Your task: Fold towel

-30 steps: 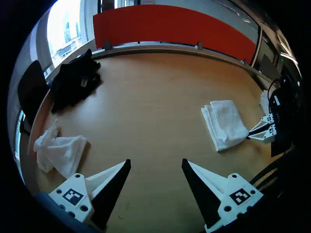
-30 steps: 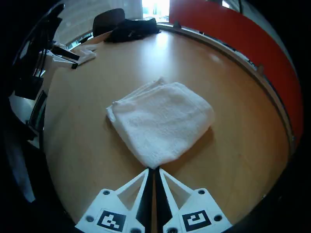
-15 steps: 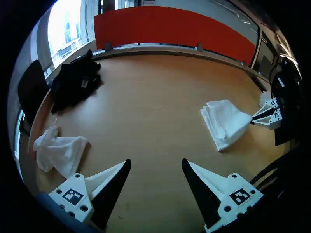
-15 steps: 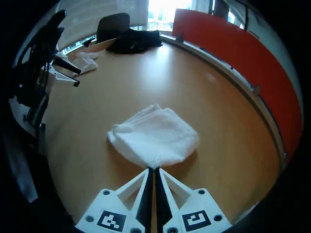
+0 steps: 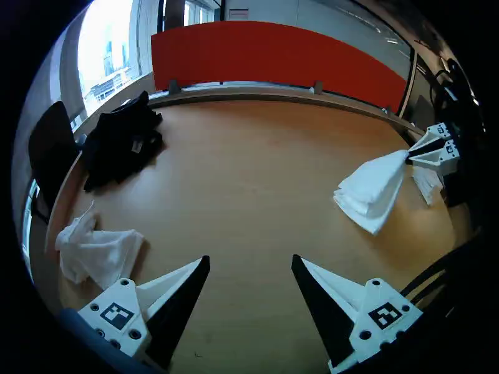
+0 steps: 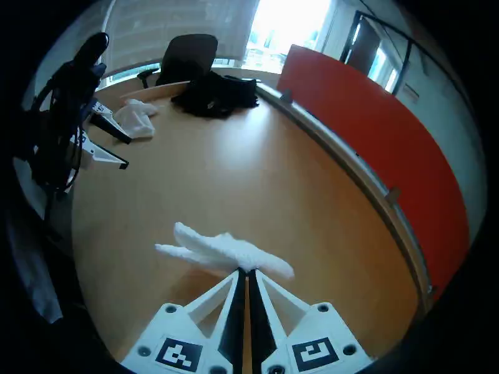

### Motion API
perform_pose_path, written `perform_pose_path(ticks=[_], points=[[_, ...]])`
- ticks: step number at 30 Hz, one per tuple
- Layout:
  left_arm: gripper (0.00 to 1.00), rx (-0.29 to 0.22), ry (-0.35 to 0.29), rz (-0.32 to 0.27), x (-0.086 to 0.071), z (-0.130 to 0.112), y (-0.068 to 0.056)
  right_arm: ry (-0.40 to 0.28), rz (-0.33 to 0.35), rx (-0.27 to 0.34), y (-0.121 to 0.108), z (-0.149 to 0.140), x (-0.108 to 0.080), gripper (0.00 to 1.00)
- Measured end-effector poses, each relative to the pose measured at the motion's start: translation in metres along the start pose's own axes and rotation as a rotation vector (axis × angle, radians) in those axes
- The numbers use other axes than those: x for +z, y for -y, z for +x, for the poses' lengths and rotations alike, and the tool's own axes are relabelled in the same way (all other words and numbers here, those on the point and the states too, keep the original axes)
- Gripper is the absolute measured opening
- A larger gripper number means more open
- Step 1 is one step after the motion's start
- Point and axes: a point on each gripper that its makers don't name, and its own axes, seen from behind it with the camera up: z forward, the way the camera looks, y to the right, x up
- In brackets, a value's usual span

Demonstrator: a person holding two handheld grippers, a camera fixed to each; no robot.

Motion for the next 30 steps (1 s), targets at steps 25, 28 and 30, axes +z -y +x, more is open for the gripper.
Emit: perform_pose_path(ticks=[25, 28, 30], points=[[0.98, 0.024, -0.034, -0.022, -0.006, 0.013, -0.008, -0.019, -0.117, 0.002, -0.058, 0.008, -0.070, 0.04], [0.98, 0.025, -0.032, -0.023, -0.007, 0.012, -0.009, -0.015, -0.132, 0.014, -0.067, 0.002, -0.076, 0.04], [0.98, 0.026, -0.031, -0.023, -0.007, 0.012, -0.010, -0.014, -0.140, 0.024, -0.073, -0.002, -0.080, 0.04]])
